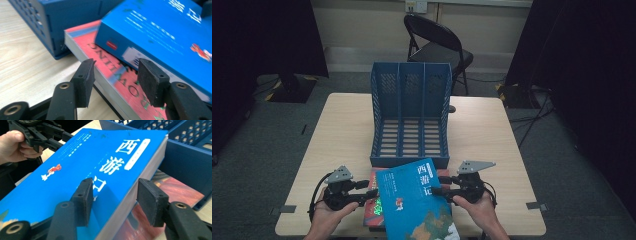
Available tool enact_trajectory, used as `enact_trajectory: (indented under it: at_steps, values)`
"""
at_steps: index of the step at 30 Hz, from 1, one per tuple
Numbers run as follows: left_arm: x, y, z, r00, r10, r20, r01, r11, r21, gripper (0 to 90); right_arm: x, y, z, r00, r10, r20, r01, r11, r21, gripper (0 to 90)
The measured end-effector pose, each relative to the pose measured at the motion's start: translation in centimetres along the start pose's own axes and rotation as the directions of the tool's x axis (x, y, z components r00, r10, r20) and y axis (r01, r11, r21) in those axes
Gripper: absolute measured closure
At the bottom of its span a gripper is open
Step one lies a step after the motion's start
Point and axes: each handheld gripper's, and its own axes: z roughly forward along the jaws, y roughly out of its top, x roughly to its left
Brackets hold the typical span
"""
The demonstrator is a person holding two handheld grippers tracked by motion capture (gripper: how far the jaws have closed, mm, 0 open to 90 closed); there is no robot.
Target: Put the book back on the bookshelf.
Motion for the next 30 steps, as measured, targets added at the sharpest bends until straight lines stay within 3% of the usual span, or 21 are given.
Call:
enact_trajectory:
  at_steps: [2, 5, 11, 15, 19, 22, 24, 28, 30]
  values:
    - [0.2, 0.3, 0.1, 0.9997, -0.013, -0.018, 0.013, 0.9999, -0.008, 50.8, 0.1, -0.2, 0.0, 0.9999, 0.015, 0.005, -0.014, 1.0, -0.009, 47.5]
    - [0.6, 0.4, 0.2, 0.9996, -0.024, 0.013, 0.024, 0.9997, -0.004, 52.9, 0.4, -0.2, 0.0, 0.9996, 0.012, 0.025, -0.012, 1.0, -0.004, 47.5]
    - [0.4, 1.1, 0.8, 0.9997, 0.019, -0.017, -0.019, 0.9998, 0.007, 50.5, 0.9, -0.6, -0.5, 0.999, 0.013, 0.043, -0.013, 1.0, -0.008, 47.4]
    - [0.2, 2.0, 1.3, 0.9964, 0.068, -0.051, -0.066, 0.9974, 0.027, 46.9, 1.3, -1.1, -1.1, 0.9982, -0.006, 0.06, 0.008, 1.0, -0.019, 48.1]
    - [0.6, 2.2, 1.9, 0.9974, 0.062, -0.038, -0.061, 0.998, 0.014, 45.6, 1.4, -1.3, -1.4, 0.9978, 0.003, 0.067, -0.002, 1.0, -0.014, 48.1]
    - [0.8, 2.3, 2.1, 0.9987, 0.024, -0.044, -0.024, 0.9997, 0.007, 42.2, 1.6, -1.3, -1.7, 0.997, -0.01, 0.077, 0.01, 1.0, -0.007, 48.2]
    - [0.8, 2.5, 1.7, 0.9988, 0.036, -0.034, -0.036, 0.9993, 0.002, 38.8, 1.6, -1.4, -1.7, 0.9973, -0.009, 0.073, 0.01, 1.0, -0.009, 48.2]
    - [0.2, 2.6, 0.0, 1.0, -0.002, 0.003, 0.002, 0.9985, -0.055, 36.3, 1.4, -1.4, -1.7, 0.9981, -0.005, 0.062, 0.006, 1.0, -0.018, 48.1]
    - [-0.5, 2.6, -0.4, 0.9992, 0.005, 0.041, -0.002, 0.9974, -0.072, 36.1, 1.3, -1.5, -1.7, 0.9982, -0.004, 0.059, 0.005, 1.0, -0.024, 48.0]
